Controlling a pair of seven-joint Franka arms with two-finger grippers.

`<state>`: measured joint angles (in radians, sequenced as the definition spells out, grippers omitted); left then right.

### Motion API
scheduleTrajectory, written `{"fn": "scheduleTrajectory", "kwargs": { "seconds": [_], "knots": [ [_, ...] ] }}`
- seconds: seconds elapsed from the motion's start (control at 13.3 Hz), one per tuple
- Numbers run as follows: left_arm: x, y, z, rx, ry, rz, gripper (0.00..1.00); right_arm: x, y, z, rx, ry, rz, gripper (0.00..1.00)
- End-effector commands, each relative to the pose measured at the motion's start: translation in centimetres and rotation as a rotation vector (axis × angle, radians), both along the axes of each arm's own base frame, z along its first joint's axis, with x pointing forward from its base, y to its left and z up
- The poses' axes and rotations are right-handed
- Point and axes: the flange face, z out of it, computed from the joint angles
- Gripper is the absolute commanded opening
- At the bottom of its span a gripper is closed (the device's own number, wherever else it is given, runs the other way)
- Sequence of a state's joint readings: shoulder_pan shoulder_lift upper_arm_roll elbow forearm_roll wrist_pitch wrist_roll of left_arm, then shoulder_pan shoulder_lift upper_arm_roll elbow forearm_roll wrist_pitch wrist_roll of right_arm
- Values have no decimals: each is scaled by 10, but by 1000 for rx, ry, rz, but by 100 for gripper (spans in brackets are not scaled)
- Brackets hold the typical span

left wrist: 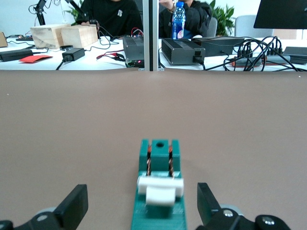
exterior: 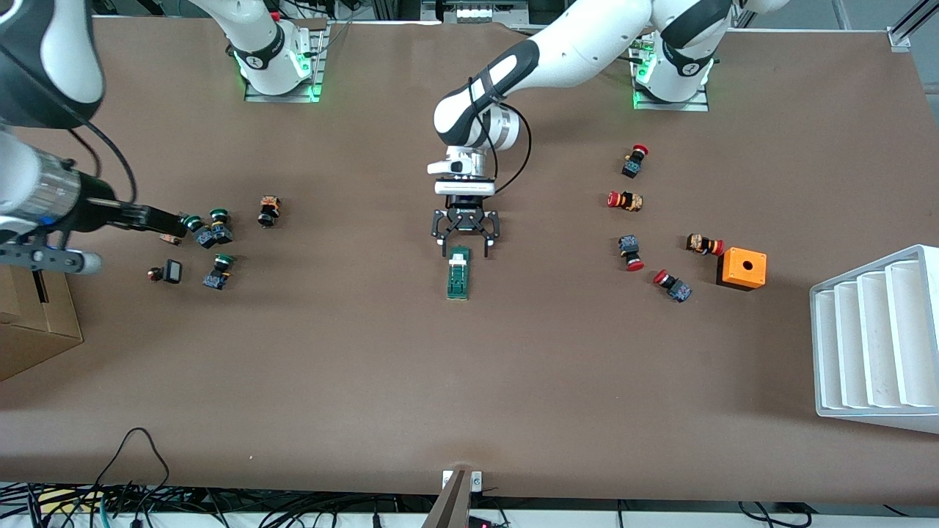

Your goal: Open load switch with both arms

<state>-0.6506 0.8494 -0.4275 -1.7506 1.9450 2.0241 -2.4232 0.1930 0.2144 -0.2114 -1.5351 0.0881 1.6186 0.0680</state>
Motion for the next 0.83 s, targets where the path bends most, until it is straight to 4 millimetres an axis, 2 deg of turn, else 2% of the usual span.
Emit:
{"fn": "scheduleTrajectory", "kwargs": {
  "seconds": [0.0, 0.3, 0.45, 0.68, 0.75],
  "knots": [
    [14, -3, 66, 21, 102, 1, 100, -7, -6, 6, -24, 0, 94, 99],
    [66, 23, 157, 6, 342, 7, 100, -4, -5, 14, -23, -18, 108, 99],
    [94, 49, 199, 0, 457, 0, 100, -2, -8, 11, -27, -22, 99, 99],
    [133, 96, 249, -49, 638, 6, 100, 0, -11, 7, -36, -18, 100, 99],
    [156, 118, 273, -82, 709, 42, 100, 0, -12, 8, -39, -20, 101, 99]
  ]
}}
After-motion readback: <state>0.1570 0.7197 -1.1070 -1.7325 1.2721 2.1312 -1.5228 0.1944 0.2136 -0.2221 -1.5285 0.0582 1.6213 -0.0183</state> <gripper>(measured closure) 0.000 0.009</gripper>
